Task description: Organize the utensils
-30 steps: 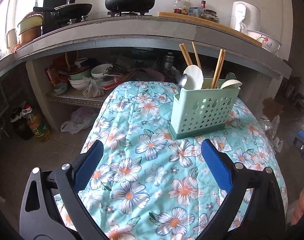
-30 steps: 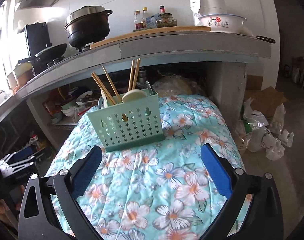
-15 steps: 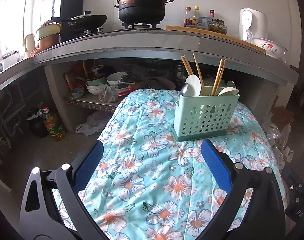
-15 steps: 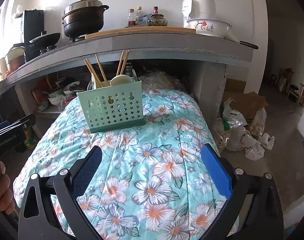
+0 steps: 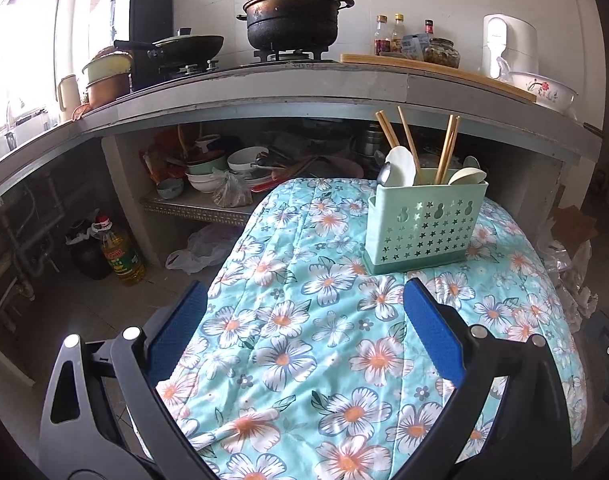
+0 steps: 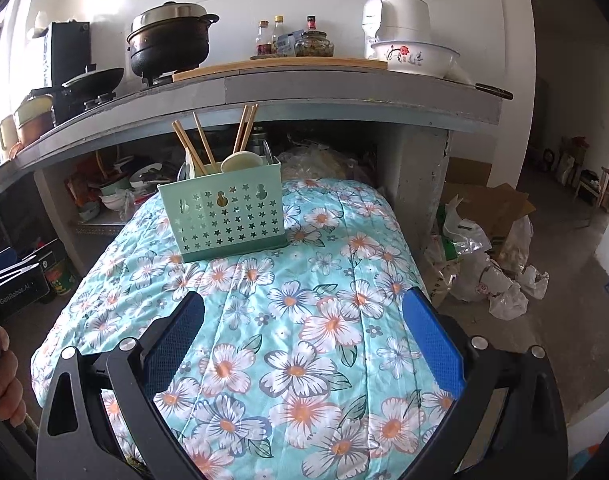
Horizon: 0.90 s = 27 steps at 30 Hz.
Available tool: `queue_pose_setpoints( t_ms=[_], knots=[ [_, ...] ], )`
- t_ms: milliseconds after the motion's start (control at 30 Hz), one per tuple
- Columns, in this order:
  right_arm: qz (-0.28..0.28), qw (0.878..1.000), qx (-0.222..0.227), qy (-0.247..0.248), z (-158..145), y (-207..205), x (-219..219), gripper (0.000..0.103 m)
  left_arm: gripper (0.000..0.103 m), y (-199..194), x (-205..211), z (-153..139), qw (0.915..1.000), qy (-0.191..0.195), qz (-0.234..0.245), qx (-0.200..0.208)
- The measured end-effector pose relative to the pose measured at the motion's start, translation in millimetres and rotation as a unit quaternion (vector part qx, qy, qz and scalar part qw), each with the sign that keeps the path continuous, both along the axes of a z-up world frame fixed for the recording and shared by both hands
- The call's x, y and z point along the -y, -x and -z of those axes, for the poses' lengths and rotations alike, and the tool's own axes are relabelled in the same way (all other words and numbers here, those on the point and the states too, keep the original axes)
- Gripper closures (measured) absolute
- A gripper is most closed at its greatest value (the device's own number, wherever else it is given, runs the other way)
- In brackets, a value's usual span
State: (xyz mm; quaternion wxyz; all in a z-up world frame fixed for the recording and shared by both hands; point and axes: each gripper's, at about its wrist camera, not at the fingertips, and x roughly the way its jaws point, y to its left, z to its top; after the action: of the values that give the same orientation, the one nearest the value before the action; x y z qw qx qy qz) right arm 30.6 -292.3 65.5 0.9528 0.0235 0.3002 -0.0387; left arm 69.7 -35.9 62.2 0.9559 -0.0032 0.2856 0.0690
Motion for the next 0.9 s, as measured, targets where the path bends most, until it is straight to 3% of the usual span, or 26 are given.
queue_pose_setpoints(
  t_ms=[400, 900],
  knots=[
    [-0.001, 1.000, -0.007, -0.004, 1, -2, 1, 0.006, 0.008, -5, -12, 8, 0.9997, -0.005, -0.011, -0.020],
    [-0.007, 1.000, -0.011, -0.005, 2, -4, -1, 0.006, 0.008, -6, -21, 7, 0.9994, 0.001, -0.031, -0.017]
  ],
)
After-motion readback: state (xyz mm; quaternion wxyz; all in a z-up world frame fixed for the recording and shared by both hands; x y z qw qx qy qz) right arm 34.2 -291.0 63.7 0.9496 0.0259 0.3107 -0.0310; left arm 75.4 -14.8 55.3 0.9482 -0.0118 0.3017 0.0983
